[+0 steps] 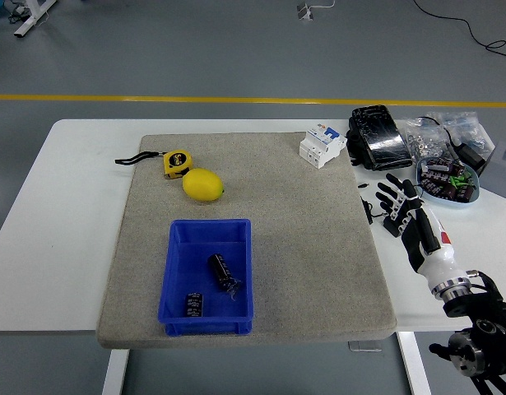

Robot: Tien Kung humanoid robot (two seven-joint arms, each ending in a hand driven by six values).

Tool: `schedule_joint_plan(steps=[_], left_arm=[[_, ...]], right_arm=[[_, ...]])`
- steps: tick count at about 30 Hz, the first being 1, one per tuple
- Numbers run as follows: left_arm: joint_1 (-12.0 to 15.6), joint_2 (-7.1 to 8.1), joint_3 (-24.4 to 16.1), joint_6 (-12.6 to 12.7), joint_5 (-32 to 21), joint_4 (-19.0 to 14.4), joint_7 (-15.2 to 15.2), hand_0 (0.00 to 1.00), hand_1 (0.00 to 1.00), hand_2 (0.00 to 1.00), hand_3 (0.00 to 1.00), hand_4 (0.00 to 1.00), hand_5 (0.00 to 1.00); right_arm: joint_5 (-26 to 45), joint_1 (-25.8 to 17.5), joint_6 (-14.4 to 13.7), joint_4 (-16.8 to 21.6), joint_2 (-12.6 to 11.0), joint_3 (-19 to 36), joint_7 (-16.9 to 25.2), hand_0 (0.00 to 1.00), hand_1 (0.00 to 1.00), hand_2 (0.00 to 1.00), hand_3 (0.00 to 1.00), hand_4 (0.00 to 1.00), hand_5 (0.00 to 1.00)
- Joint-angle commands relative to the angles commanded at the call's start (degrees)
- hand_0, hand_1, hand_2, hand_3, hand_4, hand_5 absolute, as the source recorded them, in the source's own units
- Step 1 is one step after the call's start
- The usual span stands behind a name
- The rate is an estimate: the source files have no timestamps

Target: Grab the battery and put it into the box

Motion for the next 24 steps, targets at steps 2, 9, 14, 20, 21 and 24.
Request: schedule_joint_plan(steps=[2, 9, 14, 20, 21, 24], left_arm=[[0.1, -0.04, -0.2, 0.0, 0.2, 0.1, 0.1, 0.709, 0.695, 0.757, 0.713, 0.766, 0.666], [0.2, 0.33, -0.3, 0.1, -0.1, 0.1, -0.1, 0.708, 0.684, 0.753, 0.71, 0.767, 0.666], [-0.1, 0.41, -0.2, 0.2, -1.4, 0.3, -0.3, 0.71, 0.685, 0.751, 0.709, 0.767, 0.665], [-0.3, 0.5, 0.1, 0.2, -1.6, 0.4, -0.3, 0.709, 0.682, 0.751, 0.708, 0.769, 0.668], [-0.4, 0.49, 0.1, 0.1, -1.4, 0.4, -0.2, 0.709, 0.682, 0.751, 0.708, 0.769, 0.668], [-0.4, 0.45, 0.1, 0.0, -1.1, 0.3, 0.1, 0.709, 0.682, 0.751, 0.708, 0.769, 0.668]], right_arm=[[0.1, -0.1, -0.2, -0.1, 0.1, 0.4, 0.0, 0.982, 0.893, 0.888, 0.914, 0.998, 0.998], [0.3, -0.6, -0.5, -0.3, 0.2, 1.3, 0.1, 0.982, 0.893, 0.887, 0.912, 0.998, 0.998], [0.0, -1.0, -0.5, -0.4, 0.2, 2.3, 0.1, 0.98, 0.893, 0.885, 0.912, 0.998, 0.998], [-0.1, -0.9, -0.4, -0.5, 0.2, 2.6, 0.1, 0.976, 0.889, 0.884, 0.911, 0.998, 0.998], [-0.1, -0.9, -0.5, -0.4, 0.2, 2.7, 0.1, 0.976, 0.889, 0.884, 0.911, 0.998, 0.998], [-0.2, -0.8, -0.5, -0.4, 0.2, 2.6, 0.1, 0.976, 0.889, 0.884, 0.911, 0.998, 0.998]])
